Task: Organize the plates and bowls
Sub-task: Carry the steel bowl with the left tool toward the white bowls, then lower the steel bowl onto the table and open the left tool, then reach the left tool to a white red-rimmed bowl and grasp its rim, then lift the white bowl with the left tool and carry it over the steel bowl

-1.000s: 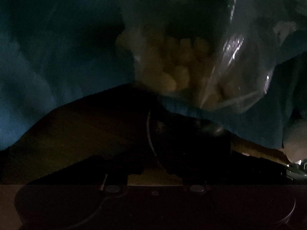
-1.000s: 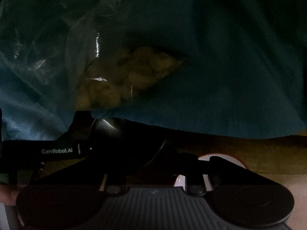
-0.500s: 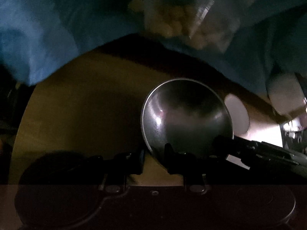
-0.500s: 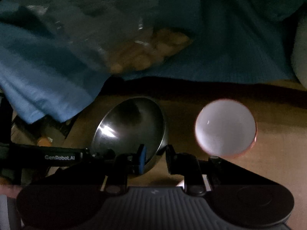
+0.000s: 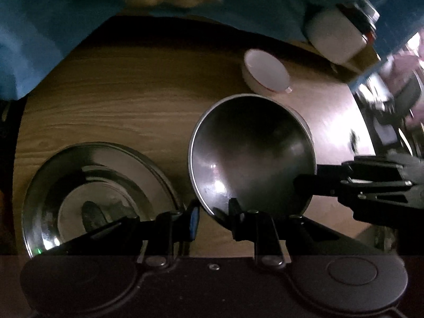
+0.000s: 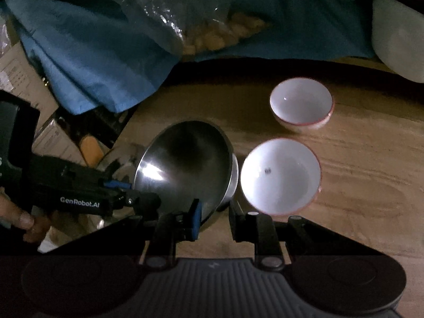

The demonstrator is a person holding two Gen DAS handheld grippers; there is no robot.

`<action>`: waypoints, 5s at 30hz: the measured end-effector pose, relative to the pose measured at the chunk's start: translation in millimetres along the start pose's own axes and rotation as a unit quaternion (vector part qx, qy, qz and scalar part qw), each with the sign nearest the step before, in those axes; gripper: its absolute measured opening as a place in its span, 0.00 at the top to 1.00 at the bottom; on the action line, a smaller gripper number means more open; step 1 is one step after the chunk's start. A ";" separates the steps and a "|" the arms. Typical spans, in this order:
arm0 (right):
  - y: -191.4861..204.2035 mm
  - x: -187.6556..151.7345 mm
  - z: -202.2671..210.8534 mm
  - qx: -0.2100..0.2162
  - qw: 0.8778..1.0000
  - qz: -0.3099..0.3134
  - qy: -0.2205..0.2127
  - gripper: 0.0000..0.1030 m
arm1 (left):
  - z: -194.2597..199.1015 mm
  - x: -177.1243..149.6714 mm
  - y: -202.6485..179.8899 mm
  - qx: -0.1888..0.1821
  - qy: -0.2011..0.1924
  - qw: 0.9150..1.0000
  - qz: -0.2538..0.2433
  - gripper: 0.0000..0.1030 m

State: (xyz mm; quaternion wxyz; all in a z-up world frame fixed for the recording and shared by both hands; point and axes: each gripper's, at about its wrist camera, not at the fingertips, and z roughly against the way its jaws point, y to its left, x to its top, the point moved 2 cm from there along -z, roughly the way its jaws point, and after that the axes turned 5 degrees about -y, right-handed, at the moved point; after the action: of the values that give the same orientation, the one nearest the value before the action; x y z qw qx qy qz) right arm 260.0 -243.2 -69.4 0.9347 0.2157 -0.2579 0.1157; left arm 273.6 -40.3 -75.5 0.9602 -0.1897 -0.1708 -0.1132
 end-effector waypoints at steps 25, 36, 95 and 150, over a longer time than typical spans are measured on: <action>-24.1 -37.3 -0.1 0.030 0.993 -0.042 0.104 0.74 | -30.7 -16.4 -24.3 -0.019 0.099 0.993 -0.065 0.71; -29.8 -36.8 3.5 0.023 0.994 -0.054 0.091 0.64 | -21.6 -10.8 -21.1 -0.008 0.088 0.994 -0.060 0.59; -84.0 -13.1 -4.3 -0.166 0.983 -0.048 -0.056 0.01 | -95.1 82.7 -80.9 0.123 0.002 0.980 -0.159 0.01; -53.9 4.9 22.6 -0.066 0.985 -0.089 -0.133 0.86 | -17.4 80.2 -74.0 -0.005 -0.085 0.992 -0.094 0.93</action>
State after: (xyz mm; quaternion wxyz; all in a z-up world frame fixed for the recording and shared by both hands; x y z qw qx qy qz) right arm 272.0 -300.5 -67.8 0.9109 0.1889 -0.3665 -0.0144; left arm 331.2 -126.3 -36.8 0.9264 -0.1869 -0.2678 -0.1872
